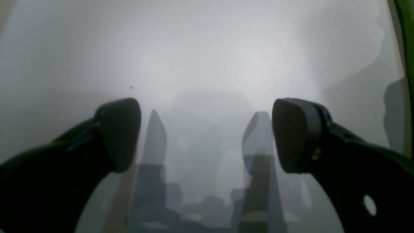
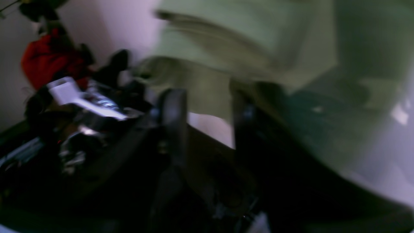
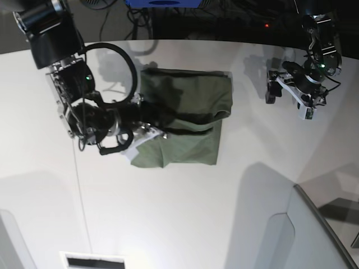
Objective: Layout the t-shirt on the table in an organized manner, then fold the t-shirt properly
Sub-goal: 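Grasp the folded shirt edge with the right gripper and pull it, then lift the shirt edge with the right gripper and unfold it outward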
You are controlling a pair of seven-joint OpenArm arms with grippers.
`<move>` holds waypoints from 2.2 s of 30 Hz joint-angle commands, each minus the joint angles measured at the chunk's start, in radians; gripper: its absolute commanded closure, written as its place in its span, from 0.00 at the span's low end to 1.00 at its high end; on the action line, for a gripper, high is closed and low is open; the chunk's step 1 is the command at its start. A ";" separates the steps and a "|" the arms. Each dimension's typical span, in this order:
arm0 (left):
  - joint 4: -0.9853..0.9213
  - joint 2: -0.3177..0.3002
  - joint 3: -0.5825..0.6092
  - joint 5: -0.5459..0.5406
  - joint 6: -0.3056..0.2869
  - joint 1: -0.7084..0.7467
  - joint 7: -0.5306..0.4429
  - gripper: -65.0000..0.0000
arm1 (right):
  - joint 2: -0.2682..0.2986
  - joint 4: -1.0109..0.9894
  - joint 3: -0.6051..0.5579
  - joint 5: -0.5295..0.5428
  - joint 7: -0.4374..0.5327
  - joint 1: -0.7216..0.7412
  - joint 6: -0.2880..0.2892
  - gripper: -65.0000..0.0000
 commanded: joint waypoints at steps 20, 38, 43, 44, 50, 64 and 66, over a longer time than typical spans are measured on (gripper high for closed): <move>0.015 -0.014 -0.003 -0.010 -0.001 -0.004 -0.019 0.04 | 0.006 -0.132 0.000 0.020 0.093 0.056 0.013 0.99; 0.013 -0.014 -0.001 -0.010 -0.001 -0.004 -0.019 0.04 | -0.123 -0.335 -0.009 0.018 0.149 0.252 0.014 0.99; 0.013 -0.014 -0.001 -0.010 -0.001 -0.004 -0.019 0.04 | -0.156 -0.350 -0.009 0.018 0.172 0.292 0.014 0.99; 0.013 -0.014 -0.001 -0.010 -0.001 -0.004 -0.019 0.04 | -0.166 -0.350 -0.009 0.018 0.189 0.292 0.016 0.99; 0.013 -0.014 -0.001 -0.010 -0.001 -0.006 -0.019 0.04 | -0.210 -0.424 -0.009 0.018 0.258 0.321 0.148 0.99; 0.013 -0.027 -0.008 -0.017 -0.001 0.006 -0.019 0.04 | -0.060 -0.083 -0.252 0.015 0.017 0.312 0.149 0.99; 0.013 -0.028 -0.003 -0.011 -0.001 0.008 -0.019 0.04 | 0.008 0.053 -0.382 -0.012 0.016 0.294 0.149 0.99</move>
